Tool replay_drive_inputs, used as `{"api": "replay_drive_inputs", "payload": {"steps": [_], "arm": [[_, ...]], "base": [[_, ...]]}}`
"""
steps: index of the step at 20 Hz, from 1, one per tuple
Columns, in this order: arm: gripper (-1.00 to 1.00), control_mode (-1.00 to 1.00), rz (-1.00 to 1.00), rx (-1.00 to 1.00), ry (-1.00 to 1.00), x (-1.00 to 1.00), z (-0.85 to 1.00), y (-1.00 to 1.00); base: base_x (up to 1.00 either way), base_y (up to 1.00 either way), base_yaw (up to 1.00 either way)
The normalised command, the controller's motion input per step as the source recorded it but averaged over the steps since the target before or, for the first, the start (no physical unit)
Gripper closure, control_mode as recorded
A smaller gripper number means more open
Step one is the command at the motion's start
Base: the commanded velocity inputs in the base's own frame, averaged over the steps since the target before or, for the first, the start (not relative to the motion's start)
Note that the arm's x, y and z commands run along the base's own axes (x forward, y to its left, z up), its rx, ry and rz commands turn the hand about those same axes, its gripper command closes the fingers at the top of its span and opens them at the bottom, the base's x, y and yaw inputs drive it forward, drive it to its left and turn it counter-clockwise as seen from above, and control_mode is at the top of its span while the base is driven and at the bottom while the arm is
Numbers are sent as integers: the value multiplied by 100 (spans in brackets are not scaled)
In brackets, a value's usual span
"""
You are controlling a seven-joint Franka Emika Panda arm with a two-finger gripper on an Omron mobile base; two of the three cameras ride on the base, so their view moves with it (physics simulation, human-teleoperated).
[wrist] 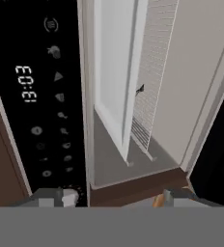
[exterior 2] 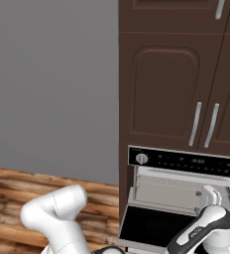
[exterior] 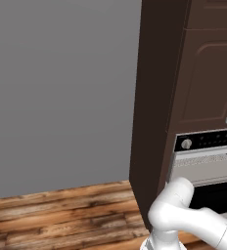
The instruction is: Take the fish from the oven and place it on the plate on the counter.
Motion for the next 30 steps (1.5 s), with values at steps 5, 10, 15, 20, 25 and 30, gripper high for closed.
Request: {"api": "replay_drive_inputs", "payload": {"steps": [5, 10, 15, 20, 25, 30], "arm": [[-100, -100, 0, 0, 0, 39, -48, 22], [-100, -100, -1, 6, 2, 28, -34, 6], [-100, -100, -15, 20, 6, 40, -11, -5], [-100, -100, -25, 31, 12, 56, -6, -21], [-100, -100, -33, 37, 24, 40, -12, -27], [-100, -100, -33, 21, 46, 14, -41, -7]], "base": [[0, 0, 0], [0, 0, 0], [0, 0, 0], [0, 0, 0], [0, 0, 0], [0, 0, 0]]}}
